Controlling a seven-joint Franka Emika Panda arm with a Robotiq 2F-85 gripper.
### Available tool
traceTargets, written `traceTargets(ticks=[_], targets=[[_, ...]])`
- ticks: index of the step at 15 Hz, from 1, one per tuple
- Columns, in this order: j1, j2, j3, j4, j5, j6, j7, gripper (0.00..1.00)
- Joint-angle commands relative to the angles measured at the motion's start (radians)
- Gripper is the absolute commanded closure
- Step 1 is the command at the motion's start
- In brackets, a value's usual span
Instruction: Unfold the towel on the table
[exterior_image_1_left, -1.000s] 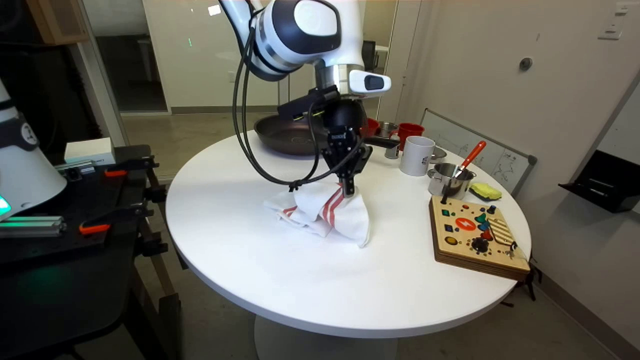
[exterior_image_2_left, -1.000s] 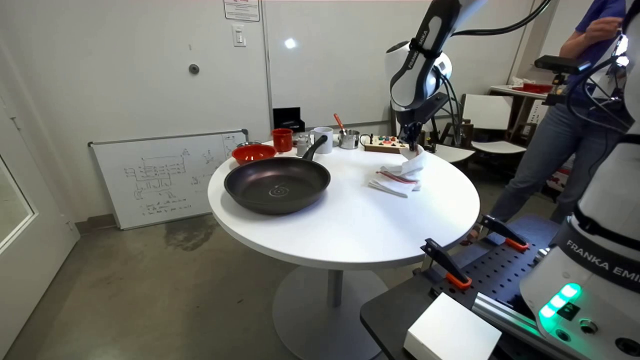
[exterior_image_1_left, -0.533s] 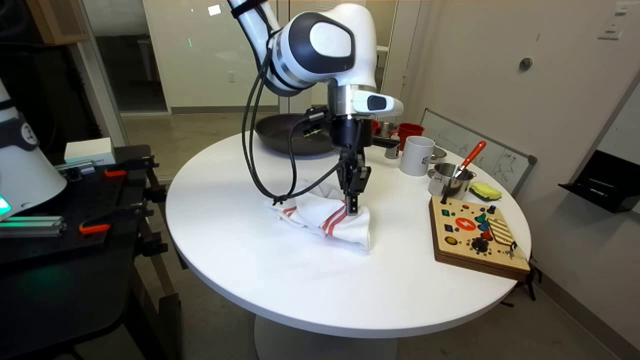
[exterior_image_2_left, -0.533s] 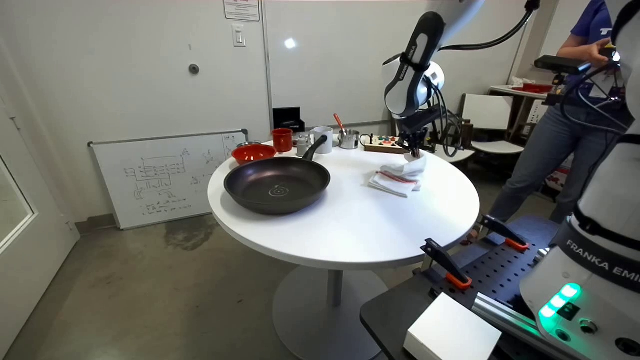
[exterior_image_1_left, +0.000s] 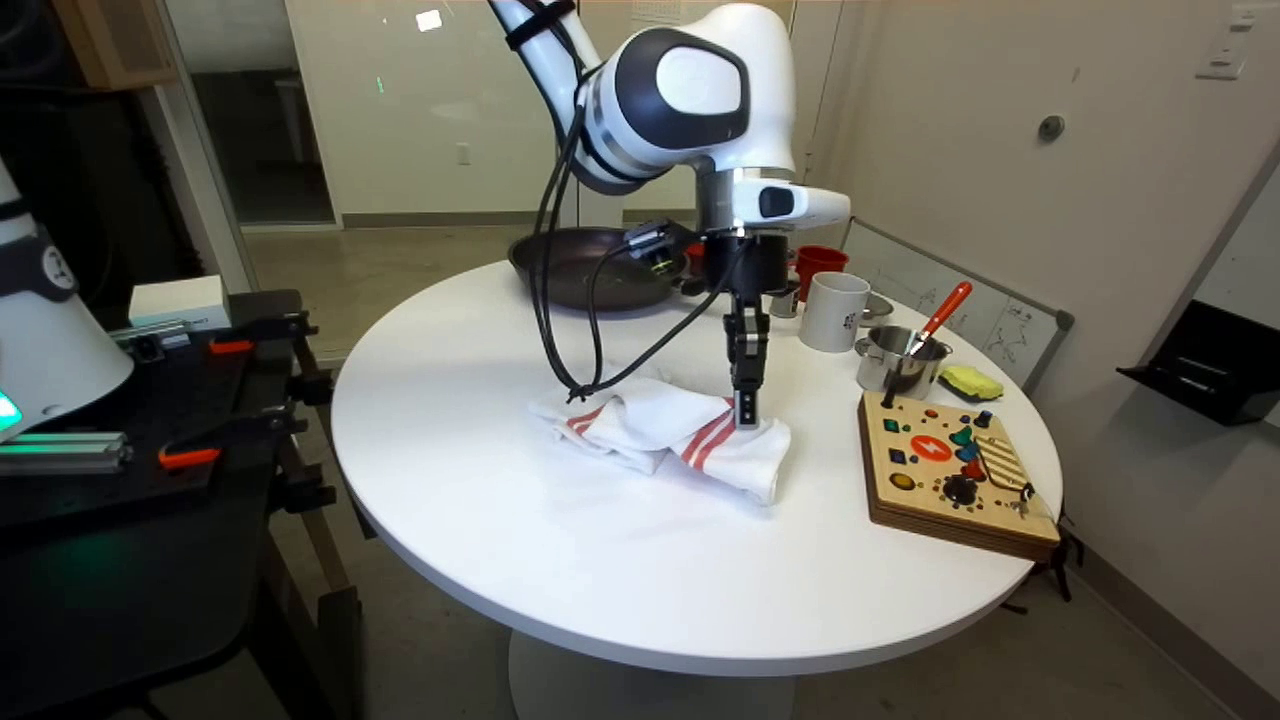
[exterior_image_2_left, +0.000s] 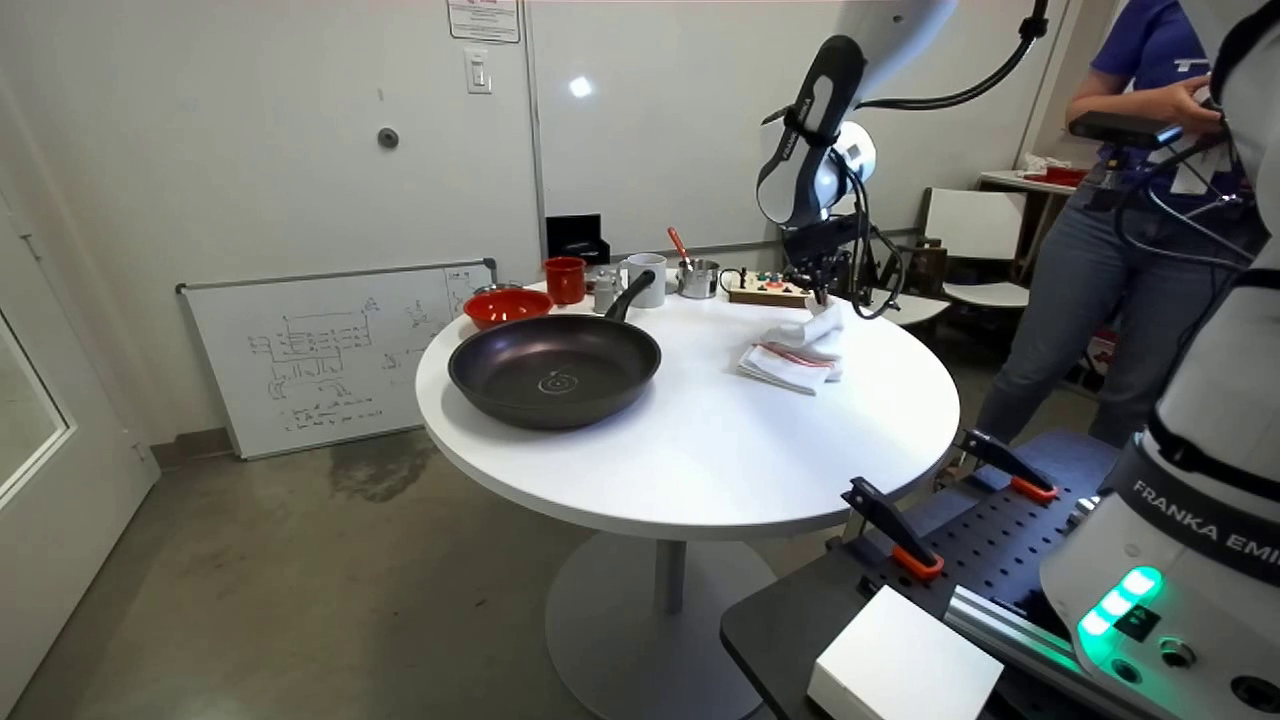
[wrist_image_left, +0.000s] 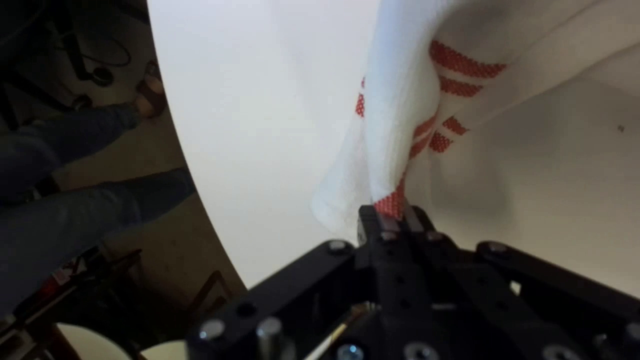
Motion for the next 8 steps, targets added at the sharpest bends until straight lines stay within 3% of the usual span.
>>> traceTargets(ticks=[1, 8], targets=[[0.046, 0.044, -0.064, 0.067, 0.015, -0.026, 0.128, 0.98], [0.072, 0.073, -0.106, 0.094, 0.004, -0.036, 0.311, 0.97]])
